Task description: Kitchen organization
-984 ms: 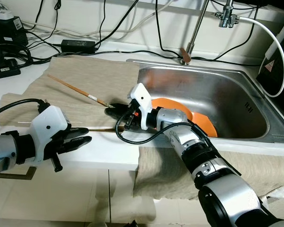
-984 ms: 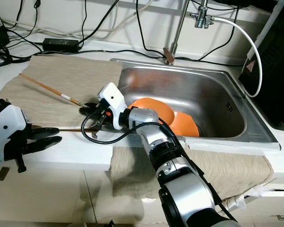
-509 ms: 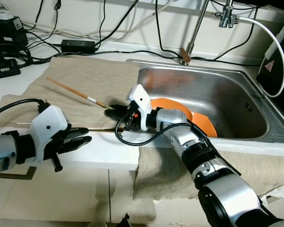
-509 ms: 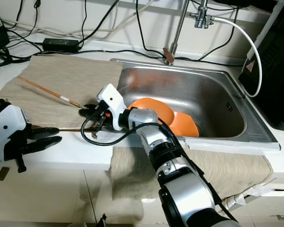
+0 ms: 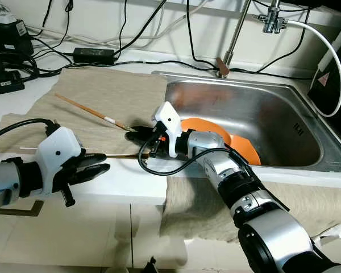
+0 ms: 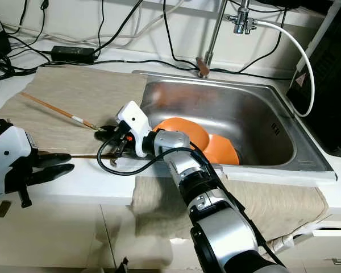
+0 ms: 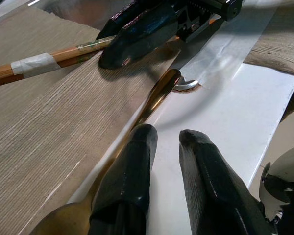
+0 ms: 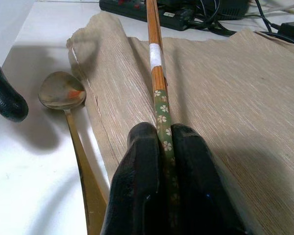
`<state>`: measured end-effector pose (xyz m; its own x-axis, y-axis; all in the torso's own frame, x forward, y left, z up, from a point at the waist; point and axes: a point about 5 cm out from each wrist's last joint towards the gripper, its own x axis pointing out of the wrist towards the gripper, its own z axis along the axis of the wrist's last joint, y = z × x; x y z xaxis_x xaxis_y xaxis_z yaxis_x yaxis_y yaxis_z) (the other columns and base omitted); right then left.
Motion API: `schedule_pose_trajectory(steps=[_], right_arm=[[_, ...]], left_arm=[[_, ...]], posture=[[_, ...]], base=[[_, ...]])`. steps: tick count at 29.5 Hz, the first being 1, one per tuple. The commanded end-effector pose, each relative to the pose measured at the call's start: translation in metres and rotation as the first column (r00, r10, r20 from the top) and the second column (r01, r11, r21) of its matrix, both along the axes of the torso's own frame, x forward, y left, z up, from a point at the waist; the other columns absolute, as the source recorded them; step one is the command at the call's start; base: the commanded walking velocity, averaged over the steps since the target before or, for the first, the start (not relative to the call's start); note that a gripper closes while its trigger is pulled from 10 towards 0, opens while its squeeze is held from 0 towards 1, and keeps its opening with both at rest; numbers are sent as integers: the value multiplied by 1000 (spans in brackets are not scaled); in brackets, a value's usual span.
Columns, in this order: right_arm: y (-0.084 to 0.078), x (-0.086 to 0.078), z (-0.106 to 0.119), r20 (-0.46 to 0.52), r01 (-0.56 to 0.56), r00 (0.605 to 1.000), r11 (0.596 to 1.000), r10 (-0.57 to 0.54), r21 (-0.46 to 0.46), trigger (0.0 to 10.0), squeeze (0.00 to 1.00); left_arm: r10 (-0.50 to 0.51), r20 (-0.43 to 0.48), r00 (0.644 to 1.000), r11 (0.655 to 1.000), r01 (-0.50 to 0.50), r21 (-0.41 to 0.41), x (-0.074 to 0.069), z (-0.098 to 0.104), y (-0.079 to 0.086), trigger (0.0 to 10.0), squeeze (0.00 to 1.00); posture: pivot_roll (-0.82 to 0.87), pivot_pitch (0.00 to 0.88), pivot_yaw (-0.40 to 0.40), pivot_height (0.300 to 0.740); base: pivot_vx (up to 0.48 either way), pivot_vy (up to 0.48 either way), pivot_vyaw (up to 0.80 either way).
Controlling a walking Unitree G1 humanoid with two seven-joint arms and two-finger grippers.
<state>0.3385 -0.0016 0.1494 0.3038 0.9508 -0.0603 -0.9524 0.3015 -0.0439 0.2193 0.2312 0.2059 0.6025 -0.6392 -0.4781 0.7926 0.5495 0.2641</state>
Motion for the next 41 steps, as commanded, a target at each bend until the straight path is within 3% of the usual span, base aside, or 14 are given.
schedule_pose_trajectory(steps=[1, 11, 12, 21, 26, 27, 28, 29, 35, 40, 41], right_arm=[[-2, 2, 1, -5, 1, 1000, 1000, -1, -5, 10000, 0], [-2, 2, 1, -8, 0, 1000, 1000, 0, -9, 10000, 0], [-2, 3, 5, -27, -6, 1000, 1000, 7, 22, 10000, 1000], [-1, 2, 8, -37, -34, 999, 999, 35, 41, 10000, 1000], [-1, 5, 14, -14, 9, 1000, 996, -8, 84, 10000, 1000], [-1, 6, 16, -14, 14, 1000, 996, -13, 93, 10000, 373], [-1, 6, 16, -11, 15, 1000, 995, -15, 94, 10000, 137], [-1, 6, 16, -10, 16, 1000, 996, -15, 93, 10000, 0], [-2, 6, 18, -3, 10, 1000, 995, -10, 101, 10000, 0], [-4, 10, 32, -29, 37, 999, 971, -31, 236, 10000, 0], [-7, 15, 43, -35, 75, 997, 950, -67, 304, 10000, 0]], left_arm=[[-12, 13, 1000, 1000, 12, 6, 0, 1, -3, 10000, 0], [-11, 13, 1000, 1000, 10, 6, 0, 1, -3, 10000, 0], [-10, 20, 1000, 1000, 10, 5, 1, 2, -4, 10000, 0], [-7, 32, 999, 1000, 7, -1, 3, 4, -4, 10000, 0], [23, 94, 995, 998, -18, -55, 8, 13, -5, 10000, 0], [20, 94, 995, 999, -15, -48, 9, 13, -5, 10000, 0], [17, 91, 996, 999, -14, -43, 8, 13, -5, 10000, 0], [16, 88, 996, 999, -13, -40, 8, 12, -5, 10000, 0], [17, 84, 996, 999, -14, -38, 8, 11, -5, 10000, 0], [29, 113, 993, 999, -26, -33, 10, 13, -4, 10000, 0], [49, 165, 985, 998, -44, -32, 16, 15, -4, 10000, 0]], posture=[[102, 0, -88, 740], [103, 0, -89, 740], [103, 0, -87, 740], [102, 0, -88, 740], [102, 0, -89, 740], [102, 0, -89, 740], [102, 0, -89, 740], [102, 0, -89, 740], [101, 0, -91, 740], [101, 0, -93, 740], [101, 0, -93, 740]], base=[[0, 0, 0], [0, 0, 0], [0, 0, 0], [0, 0, 0], [0, 0, 0], [0, 0, 0], [0, 0, 0], [0, 0, 0], [0, 0, 0], [0, 0, 0], [0, 0, 0]])
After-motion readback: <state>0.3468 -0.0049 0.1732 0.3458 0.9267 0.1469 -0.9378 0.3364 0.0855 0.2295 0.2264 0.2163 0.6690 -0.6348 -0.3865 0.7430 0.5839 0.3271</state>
